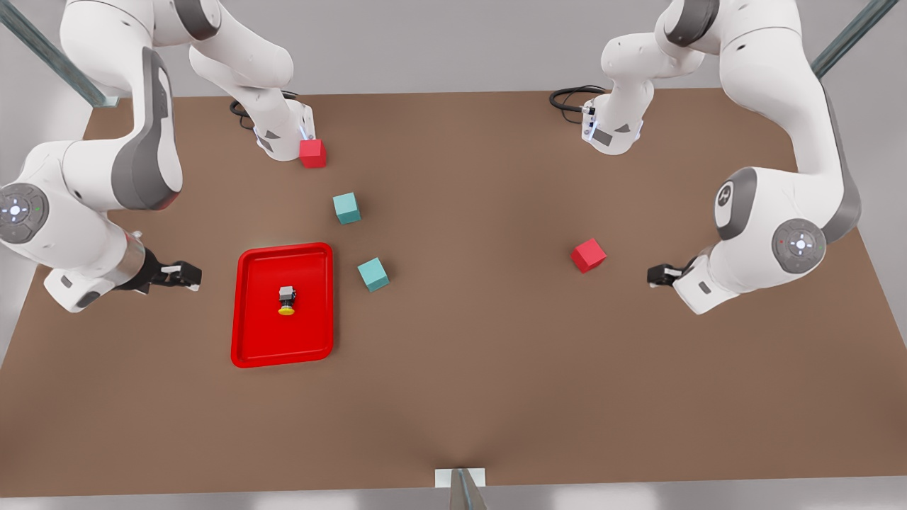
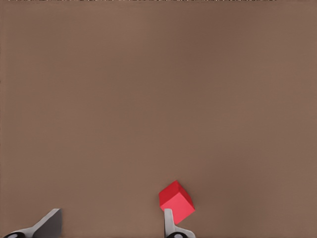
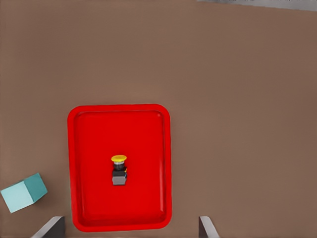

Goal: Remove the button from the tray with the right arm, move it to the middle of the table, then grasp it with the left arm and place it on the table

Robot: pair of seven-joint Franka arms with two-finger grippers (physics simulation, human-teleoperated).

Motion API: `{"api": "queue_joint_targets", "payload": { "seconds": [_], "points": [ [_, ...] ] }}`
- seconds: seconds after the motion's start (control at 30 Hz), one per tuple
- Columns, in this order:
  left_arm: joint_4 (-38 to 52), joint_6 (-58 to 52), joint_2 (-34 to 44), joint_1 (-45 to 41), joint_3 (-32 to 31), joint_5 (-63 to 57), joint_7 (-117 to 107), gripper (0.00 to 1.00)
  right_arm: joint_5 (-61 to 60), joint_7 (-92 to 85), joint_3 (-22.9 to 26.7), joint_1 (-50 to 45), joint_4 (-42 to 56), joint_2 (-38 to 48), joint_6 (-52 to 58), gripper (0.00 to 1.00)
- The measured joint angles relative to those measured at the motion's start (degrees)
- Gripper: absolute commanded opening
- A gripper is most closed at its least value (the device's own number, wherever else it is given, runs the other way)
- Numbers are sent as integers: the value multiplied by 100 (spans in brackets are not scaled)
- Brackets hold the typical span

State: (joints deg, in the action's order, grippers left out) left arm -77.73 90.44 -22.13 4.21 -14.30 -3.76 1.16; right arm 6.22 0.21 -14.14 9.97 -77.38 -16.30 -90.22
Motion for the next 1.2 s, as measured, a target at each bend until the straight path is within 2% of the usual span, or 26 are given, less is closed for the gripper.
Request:
{"api": "queue_joint_targets", "payload": {
  "seconds": [0.17, 0.33, 0.53, 0.73, 1.03, 1.2],
  "points": [
    [61, 234, -17, 54, -2, -146, 12, 100, -106, 8, -25, 40, -127, -253, 45, 100],
    [78, 177, -133, 136, 18, -70, 28, 100, -255, 129, -44, -650, -437, -385, 38, 100],
    [94, 157, -287, 117, 24, -57, 32, 100, -318, 298, -44, -893, -699, -828, -185, 100],
    [98, 154, -352, 76, 22, -70, 35, 100, -240, 366, -40, -846, -1726, -730, -864, 100],
    [97, 154, -377, 3, 17, -85, 39, 100, -116, 505, -18, -731, -1980, -860, -1680, 100],
    [89, 156, -431, 0, 17, -86, 41, 100, -9, 440, -37, -299, -2245, -782, -1852, 100]
  ]
}}
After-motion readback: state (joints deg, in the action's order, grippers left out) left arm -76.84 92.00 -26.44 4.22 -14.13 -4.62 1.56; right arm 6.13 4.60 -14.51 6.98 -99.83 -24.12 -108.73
